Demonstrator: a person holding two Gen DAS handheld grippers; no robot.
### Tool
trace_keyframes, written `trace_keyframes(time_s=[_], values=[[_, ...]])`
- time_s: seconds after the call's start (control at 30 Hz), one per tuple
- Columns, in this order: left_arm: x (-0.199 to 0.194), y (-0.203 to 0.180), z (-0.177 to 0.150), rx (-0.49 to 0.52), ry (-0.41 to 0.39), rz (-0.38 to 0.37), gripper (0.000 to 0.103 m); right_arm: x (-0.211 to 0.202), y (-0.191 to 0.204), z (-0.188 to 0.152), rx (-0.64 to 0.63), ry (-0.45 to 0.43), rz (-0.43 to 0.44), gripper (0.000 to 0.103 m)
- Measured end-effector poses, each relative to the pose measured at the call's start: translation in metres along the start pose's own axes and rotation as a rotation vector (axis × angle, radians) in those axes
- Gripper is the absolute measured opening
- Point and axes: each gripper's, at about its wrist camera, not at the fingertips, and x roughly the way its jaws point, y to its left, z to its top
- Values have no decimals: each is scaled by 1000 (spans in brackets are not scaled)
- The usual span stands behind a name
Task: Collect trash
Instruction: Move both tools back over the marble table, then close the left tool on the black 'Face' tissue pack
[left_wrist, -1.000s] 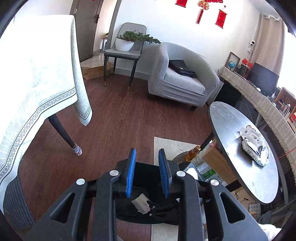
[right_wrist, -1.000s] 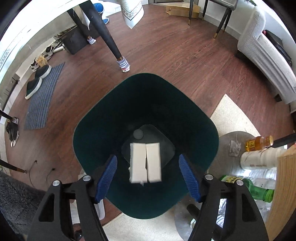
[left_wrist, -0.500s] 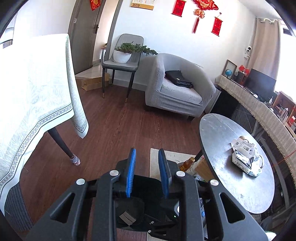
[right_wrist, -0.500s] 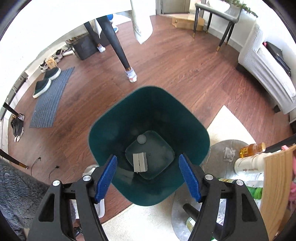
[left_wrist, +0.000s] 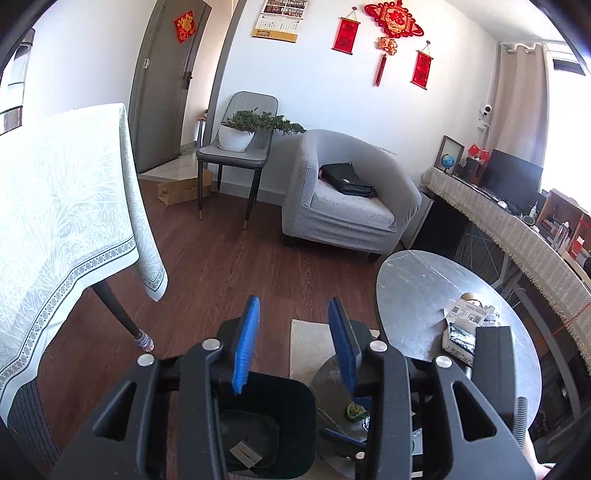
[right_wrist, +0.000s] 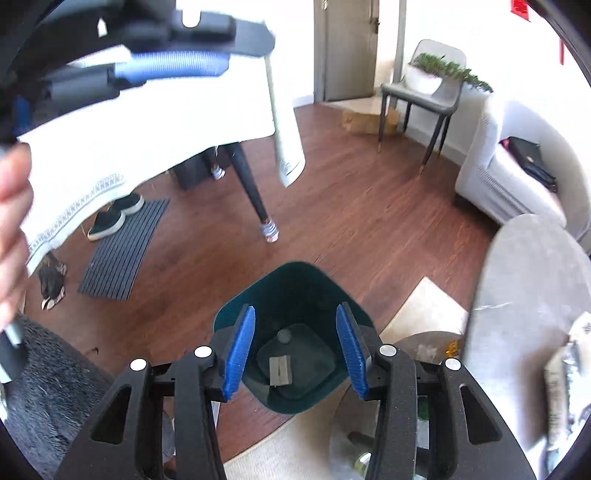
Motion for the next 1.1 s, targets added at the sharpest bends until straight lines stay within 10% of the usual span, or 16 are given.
trace_keyframes(time_s=[0.63,1.1], values=[[48,-115,-26,203,79,-241,75,-124,-109,-45,251,-197,-295,47],[96,-188,-63,341,187,-381,93,-167,-190,-101,456,-230,-419,72]])
